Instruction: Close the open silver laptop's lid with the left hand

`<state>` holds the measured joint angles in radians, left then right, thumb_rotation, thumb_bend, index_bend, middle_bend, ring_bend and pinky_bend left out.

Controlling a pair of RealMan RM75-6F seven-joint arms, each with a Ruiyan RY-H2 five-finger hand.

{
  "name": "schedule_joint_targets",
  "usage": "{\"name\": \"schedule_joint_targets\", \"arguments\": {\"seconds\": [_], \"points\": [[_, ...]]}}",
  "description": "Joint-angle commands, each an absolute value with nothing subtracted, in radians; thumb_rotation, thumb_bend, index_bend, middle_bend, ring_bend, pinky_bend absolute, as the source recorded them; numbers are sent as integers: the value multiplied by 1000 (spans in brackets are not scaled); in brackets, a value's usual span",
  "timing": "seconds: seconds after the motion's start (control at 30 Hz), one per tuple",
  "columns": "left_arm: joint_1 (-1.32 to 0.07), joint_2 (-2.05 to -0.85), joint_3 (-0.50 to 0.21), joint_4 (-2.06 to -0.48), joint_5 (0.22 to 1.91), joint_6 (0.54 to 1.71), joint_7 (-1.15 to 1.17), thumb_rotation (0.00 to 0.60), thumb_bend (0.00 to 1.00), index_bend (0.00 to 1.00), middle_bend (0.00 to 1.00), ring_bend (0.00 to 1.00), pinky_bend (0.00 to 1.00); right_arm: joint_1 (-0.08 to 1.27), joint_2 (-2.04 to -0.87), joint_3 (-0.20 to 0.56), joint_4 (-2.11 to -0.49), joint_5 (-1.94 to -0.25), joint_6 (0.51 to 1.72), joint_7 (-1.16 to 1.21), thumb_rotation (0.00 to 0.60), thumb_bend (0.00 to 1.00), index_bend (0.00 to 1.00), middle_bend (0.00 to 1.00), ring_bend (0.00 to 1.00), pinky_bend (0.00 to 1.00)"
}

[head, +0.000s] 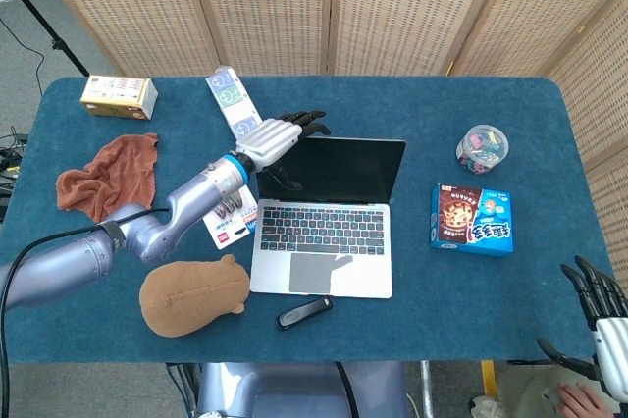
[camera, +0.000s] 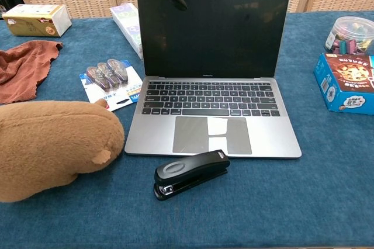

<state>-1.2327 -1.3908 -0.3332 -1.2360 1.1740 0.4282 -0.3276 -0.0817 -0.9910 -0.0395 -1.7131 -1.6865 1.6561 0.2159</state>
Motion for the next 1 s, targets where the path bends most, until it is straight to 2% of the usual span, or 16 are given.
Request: {"name": "schedule_joint_targets", "arguments": {"seconds": [0.03,0.53,1.0], "points": [[-1233,-1396,-332,-1233,1187,424,-342,600,92,200,17,20,108,-81,-991,-39,-1713,-1686,1655,216,600,183,0,0,0,61],[-1223,-1361,-340,-1325,1183,392,-412,600,92,242,28,55,109,-91,-985,-42,-1716,-1702,1678,213,600,183,0,0,0,61],[-1200,-1286,-321,-1489,1116,436,-343,600,93,254,38,71,116,-98,-984,-50,-1731,-1732,1694,184,600,183,0,0,0,61]]}}
